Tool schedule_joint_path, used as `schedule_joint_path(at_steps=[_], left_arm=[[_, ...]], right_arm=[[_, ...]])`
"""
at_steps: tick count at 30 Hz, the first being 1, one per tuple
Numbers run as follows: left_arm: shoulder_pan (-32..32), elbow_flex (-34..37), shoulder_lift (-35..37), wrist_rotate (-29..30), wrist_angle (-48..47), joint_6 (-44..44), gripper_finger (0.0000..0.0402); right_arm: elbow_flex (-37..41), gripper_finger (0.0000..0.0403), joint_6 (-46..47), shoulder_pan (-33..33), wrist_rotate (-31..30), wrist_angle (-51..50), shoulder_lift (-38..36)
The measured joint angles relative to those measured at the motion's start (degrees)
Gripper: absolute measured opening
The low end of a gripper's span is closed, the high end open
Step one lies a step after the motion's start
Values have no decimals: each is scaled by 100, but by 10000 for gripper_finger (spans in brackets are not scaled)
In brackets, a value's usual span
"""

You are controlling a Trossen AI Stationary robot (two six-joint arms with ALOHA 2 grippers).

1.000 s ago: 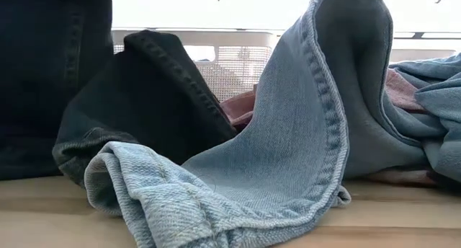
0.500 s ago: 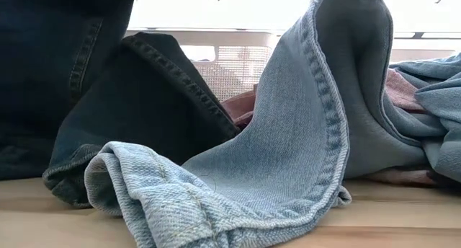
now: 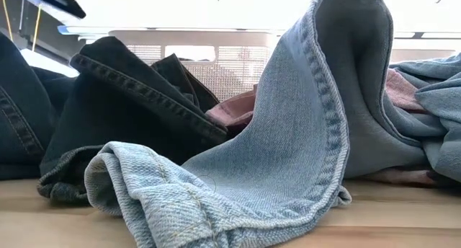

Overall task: Sort clothes
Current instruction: Put the black underwear into the left white bin

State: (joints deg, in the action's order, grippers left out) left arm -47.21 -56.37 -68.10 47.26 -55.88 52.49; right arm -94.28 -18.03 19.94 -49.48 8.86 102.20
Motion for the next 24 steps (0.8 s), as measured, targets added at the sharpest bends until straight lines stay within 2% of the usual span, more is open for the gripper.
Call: schedule_joint_path(at_steps=[4, 8, 11, 13, 15, 17, 21, 24], left_arm=[[-82, 268, 3, 14, 62, 289, 203], [-163, 484, 2, 14, 92, 578, 203], [-243, 575, 3, -13, 120, 700, 203], [-308, 636, 3, -16, 170, 741, 203], [-362, 708, 3, -15, 288, 740, 204], [-364, 768, 3, -10, 331, 741, 204], [-364, 801, 3, 1, 331, 741, 204], [-364, 801, 3, 1, 346, 741, 204]], right_arm=[[-618, 5, -321, -693, -6, -674, 33], [-770, 5, 576, -1793, 516, -1741, 54], [-711, 5, 1483, -2546, 1580, -2811, 56], [-520, 6, 2109, -2911, 2593, -3342, 56], [-210, 6, 2615, -3173, 3628, -3636, 57], [185, 6, 2847, -3328, 4248, -3566, 67], [866, 17, 2908, -3366, 4536, -3134, 65], [898, 53, 3072, -3318, 4728, -3363, 67]])
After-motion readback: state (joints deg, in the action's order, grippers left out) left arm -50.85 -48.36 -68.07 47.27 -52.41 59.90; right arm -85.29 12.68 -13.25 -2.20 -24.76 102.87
